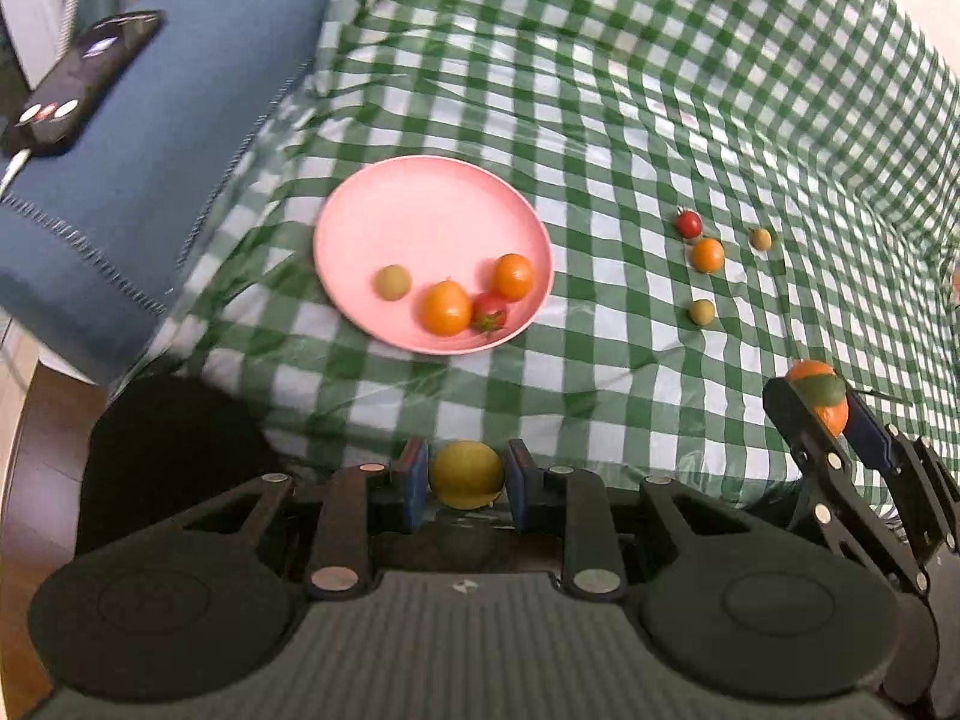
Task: Organize fruits
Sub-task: 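Carry the mandarin and yellow tomato over the pink plate and open both grippers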
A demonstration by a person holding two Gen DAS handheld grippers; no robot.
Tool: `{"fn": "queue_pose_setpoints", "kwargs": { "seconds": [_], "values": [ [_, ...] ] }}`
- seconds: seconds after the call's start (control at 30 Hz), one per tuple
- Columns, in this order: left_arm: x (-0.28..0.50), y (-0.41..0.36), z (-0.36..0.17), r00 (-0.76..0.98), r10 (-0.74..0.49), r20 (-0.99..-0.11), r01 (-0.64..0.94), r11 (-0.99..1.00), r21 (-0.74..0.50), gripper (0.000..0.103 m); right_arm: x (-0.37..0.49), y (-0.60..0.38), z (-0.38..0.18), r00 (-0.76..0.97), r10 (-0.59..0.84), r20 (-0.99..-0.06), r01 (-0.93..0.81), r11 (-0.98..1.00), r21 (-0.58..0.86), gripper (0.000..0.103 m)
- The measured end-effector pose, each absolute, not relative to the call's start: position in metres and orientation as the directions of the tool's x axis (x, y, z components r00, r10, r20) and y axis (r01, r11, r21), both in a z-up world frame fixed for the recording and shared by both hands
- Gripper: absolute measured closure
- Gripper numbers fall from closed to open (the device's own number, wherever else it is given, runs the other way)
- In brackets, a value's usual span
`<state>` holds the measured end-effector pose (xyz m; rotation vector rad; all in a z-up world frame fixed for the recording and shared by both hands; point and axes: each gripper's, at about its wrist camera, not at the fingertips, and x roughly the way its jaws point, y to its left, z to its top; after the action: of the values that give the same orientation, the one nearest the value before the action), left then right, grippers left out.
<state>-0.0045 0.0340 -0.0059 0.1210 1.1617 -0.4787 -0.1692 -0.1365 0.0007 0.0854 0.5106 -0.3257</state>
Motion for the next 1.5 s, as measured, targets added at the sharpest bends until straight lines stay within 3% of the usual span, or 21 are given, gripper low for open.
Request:
{"fn": "queue_pose_setpoints", "kwargs": {
  "seconds": [0.23, 0.73, 1.5],
  "values": [
    [-0.023, 0.075, 0.006, 0.349, -0.337, -0.875, 0.407, 0.895, -0.182, 0.073, -0.18, -0.121, 0.011, 0.806, -0.239, -0.541, 0.342, 0.935, 0.097, 0.064],
    [-0.042, 0.103, 0.016, 0.376, -0.395, -0.838, 0.41, 0.882, -0.232, 0.073, -0.195, -0.087, 0.031, 0.82, -0.277, -0.501, 0.333, 0.943, 0.023, 0.064],
    [-0.019, 0.111, -0.003, 0.341, -0.375, -0.862, 0.345, 0.903, -0.256, 0.073, -0.187, -0.097, 0.016, 0.8, -0.279, -0.532, 0.348, 0.937, 0.03, 0.064]
  ]
}}
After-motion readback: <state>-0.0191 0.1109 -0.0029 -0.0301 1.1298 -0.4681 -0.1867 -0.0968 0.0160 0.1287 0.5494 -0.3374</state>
